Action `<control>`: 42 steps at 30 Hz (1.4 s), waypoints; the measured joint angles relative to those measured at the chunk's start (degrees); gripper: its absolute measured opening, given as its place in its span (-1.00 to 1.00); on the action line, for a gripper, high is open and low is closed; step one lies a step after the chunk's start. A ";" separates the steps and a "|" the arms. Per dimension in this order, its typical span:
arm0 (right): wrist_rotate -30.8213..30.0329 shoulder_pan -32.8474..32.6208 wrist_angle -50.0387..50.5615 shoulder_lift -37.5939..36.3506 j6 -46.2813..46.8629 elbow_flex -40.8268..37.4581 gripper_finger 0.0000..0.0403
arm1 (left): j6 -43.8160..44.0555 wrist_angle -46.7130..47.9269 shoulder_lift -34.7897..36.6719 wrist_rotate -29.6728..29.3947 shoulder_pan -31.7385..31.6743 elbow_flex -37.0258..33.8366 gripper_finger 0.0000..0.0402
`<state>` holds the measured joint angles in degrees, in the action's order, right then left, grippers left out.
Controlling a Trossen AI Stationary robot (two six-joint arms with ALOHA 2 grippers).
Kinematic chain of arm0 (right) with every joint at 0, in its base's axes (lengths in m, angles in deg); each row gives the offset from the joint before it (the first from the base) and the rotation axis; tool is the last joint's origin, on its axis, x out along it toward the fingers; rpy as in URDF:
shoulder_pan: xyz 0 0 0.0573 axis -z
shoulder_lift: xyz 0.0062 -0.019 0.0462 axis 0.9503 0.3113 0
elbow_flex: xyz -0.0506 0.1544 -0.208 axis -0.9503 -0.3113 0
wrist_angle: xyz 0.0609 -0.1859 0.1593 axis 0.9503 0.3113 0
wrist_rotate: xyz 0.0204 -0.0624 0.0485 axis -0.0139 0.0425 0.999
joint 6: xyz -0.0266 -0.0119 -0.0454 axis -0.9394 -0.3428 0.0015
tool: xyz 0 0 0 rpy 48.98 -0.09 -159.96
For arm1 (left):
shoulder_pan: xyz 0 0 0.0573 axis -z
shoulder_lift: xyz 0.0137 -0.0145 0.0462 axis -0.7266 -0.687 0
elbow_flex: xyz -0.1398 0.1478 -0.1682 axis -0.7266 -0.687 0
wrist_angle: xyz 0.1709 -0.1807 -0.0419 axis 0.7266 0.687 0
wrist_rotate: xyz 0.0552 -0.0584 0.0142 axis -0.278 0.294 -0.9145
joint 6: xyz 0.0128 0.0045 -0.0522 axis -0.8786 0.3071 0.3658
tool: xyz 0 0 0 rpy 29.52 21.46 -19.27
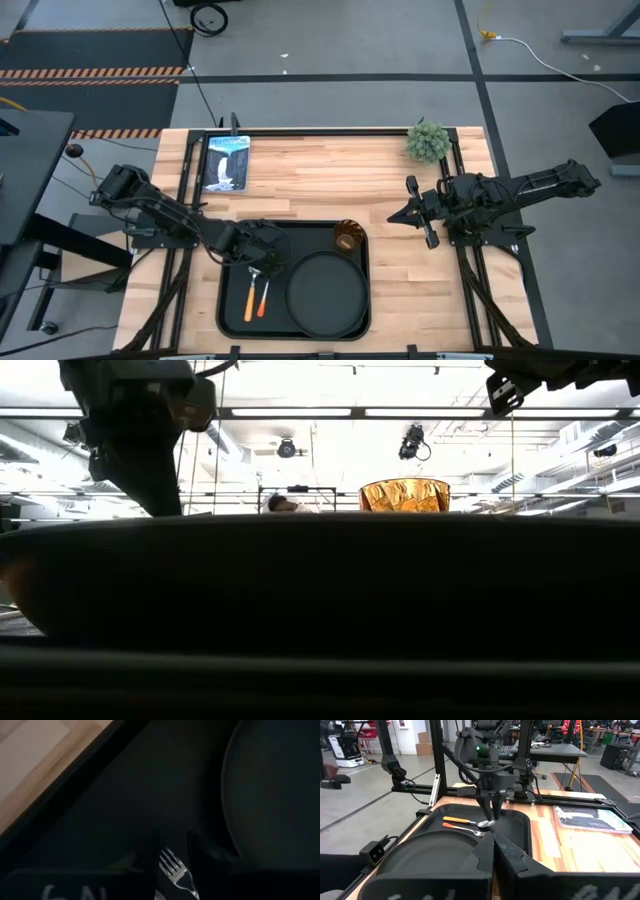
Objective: Pick and place plate/cup/fork/spoon on tray
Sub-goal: Adjust the silverwares on the black tray
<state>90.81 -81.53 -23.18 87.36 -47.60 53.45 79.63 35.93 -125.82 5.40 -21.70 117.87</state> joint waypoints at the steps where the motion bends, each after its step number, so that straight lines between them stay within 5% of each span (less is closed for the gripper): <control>1: 0.00 0.00 -0.02 0.00 -0.01 0.00 -0.95 | 0.02 0.20 -0.02 0.00 -0.13 0.00 -0.47; 17: 0.39 0.00 -0.44 0.00 0.12 0.00 -0.95 | -3.04 -4.07 -10.41 7.85 -4.32 -0.02 -0.47; 36: 0.47 0.00 -0.42 0.00 -0.04 0.00 -0.95 | -3.02 -0.63 -10.75 8.46 -4.06 0.15 -0.47; 42: 0.62 0.00 1.30 -2.04 -1.46 0.00 -0.95 | -6.13 3.21 -10.78 7.63 -4.10 5.44 -0.47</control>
<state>91.43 -81.53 -21.87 85.31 -49.06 53.45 73.50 39.14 -136.59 13.02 -25.81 123.31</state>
